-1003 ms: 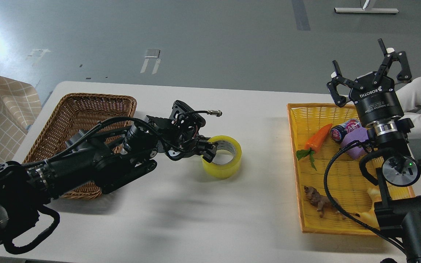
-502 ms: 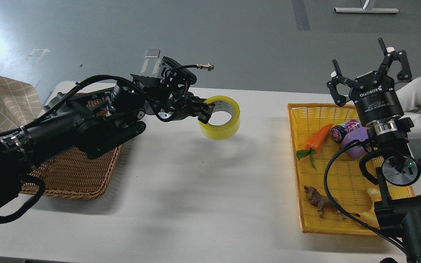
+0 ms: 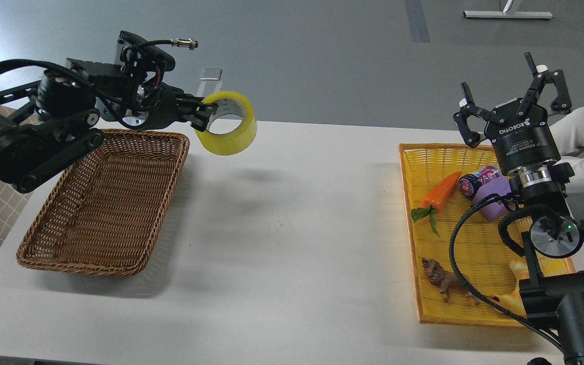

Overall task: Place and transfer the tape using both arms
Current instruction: 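Carry the tape roll with the left gripper over the wicker basket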

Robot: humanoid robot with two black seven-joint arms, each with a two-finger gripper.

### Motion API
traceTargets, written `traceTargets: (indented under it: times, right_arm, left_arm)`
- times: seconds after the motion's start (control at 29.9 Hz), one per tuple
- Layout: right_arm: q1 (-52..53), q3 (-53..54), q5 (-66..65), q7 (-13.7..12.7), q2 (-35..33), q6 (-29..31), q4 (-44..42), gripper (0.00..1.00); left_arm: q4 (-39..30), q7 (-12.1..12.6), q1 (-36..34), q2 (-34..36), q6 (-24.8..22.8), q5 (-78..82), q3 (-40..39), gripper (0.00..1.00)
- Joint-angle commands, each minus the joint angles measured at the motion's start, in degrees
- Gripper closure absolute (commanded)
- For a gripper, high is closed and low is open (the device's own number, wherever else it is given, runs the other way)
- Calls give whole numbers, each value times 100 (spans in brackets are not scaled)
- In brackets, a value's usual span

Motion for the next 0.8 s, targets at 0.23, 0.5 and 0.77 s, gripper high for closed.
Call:
traceTargets:
  times: [0.23,0.5,0.77]
  right_arm:
    - [22,-9,0,0,0,0,-10,1]
    - [31,-1,0,0,0,0,-36,1]
    - [22,-9,0,0,0,0,-45,1]
  left_arm:
    - [-115,-366,246,1103,0,1,15,100]
    - [-115,-445,932,1438,14,1,6,100]
    - [-27,-463,1565,1438,330,-16,15,100]
